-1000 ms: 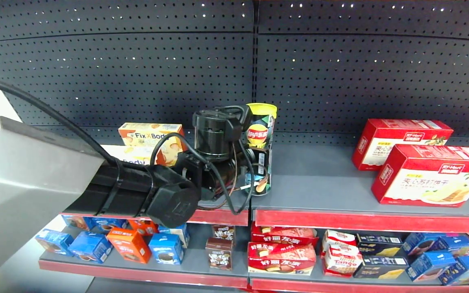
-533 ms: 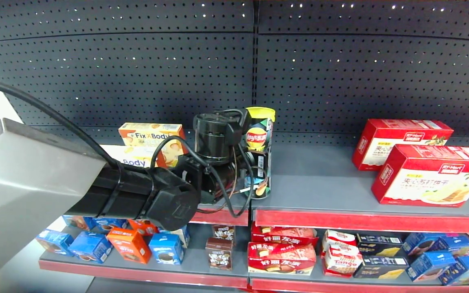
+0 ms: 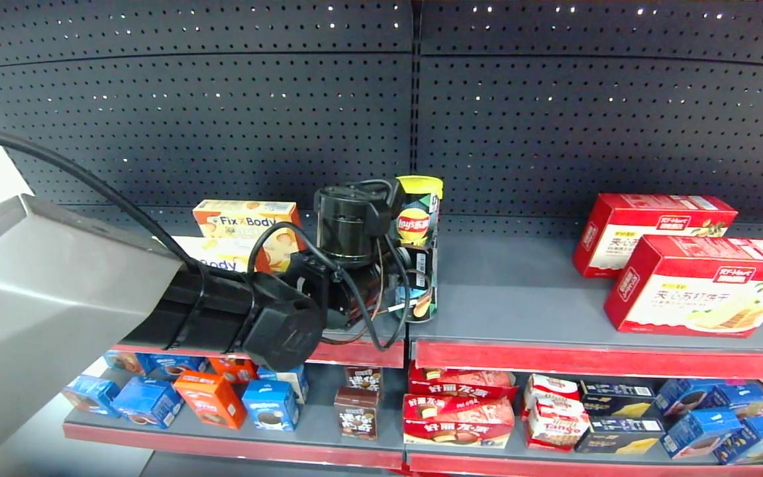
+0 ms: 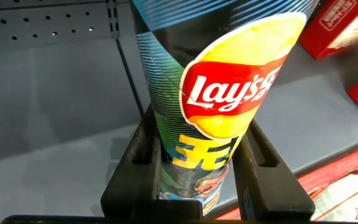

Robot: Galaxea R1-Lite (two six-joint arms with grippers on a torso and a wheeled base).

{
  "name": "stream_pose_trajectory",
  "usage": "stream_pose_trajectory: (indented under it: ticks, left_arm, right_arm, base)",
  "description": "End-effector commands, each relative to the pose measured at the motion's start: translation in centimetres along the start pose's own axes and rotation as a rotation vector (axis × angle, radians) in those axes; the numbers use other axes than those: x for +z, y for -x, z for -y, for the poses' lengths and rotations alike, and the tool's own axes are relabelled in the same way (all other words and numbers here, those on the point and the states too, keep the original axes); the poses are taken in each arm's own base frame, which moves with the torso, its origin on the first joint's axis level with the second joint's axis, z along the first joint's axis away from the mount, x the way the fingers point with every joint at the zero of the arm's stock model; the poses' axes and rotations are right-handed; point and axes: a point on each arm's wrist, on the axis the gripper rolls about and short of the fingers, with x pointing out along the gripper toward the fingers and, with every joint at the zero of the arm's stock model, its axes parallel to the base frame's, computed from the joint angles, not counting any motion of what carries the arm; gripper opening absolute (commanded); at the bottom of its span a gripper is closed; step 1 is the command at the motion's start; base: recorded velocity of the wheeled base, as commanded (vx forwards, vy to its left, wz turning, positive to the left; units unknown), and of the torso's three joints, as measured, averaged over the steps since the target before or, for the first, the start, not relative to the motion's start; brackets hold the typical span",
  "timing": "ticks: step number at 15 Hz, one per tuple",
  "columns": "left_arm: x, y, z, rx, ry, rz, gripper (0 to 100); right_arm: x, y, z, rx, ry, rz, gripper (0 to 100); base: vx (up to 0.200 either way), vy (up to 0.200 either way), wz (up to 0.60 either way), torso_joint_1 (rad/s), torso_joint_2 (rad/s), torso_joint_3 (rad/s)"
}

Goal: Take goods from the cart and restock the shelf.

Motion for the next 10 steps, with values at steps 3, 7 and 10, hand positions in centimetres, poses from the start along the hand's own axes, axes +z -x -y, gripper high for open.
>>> stream_pose_trajectory:
  ticks: [3, 7, 10]
  left_arm:
    - [-0.38, -0.69, 0.06, 0.0, -0.001, -0.003, 0]
    - [-0.72, -1.23, 0.02, 0.003, 0.0, -0.007, 0]
    - [-0.69, -1.28, 0.04, 0.003, 0.001, -0.006, 0]
  right_arm:
    - [0.05, 0.01, 0.0, -0.002, 0.0, 0.0, 0]
    - [0.06, -0.02, 0.0, 0.0, 0.001, -0.001, 0]
    - [0.09, 0.0, 0.02, 0.0, 0.0, 0.0, 0]
  base:
    - [0.0, 0.0, 0.0, 0.0, 0.0, 0.0]
    - [0.0, 0.0, 0.0, 0.0, 0.0, 0.0]
    - [0.0, 0.0, 0.0, 0.0, 0.0, 0.0]
